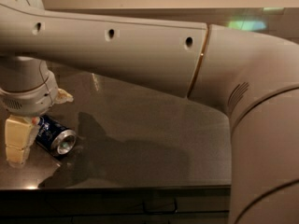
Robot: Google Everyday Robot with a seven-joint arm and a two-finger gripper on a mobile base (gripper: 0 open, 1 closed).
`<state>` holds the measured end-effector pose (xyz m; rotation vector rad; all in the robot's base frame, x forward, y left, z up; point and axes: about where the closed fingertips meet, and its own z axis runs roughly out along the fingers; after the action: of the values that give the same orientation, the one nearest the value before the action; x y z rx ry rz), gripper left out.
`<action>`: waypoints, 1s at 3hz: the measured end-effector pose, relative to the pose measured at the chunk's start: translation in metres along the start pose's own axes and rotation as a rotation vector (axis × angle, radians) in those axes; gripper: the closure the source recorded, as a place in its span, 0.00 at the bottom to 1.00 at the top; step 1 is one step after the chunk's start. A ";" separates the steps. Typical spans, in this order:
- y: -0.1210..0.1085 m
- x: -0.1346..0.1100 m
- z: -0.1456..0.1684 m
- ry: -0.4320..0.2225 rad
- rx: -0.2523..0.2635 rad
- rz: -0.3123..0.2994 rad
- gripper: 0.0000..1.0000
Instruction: Pick pepsi can
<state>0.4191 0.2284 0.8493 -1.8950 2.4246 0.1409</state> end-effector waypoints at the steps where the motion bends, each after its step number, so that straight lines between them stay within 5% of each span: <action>1: -0.004 -0.003 0.003 -0.004 0.011 0.011 0.18; 3: -0.006 -0.002 -0.002 -0.016 0.027 0.017 0.65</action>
Offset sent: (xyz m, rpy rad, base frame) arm 0.0093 -0.0010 -0.0062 -0.0100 -0.0228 -0.0410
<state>0.4257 0.2282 0.8507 -1.8552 2.4204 0.1236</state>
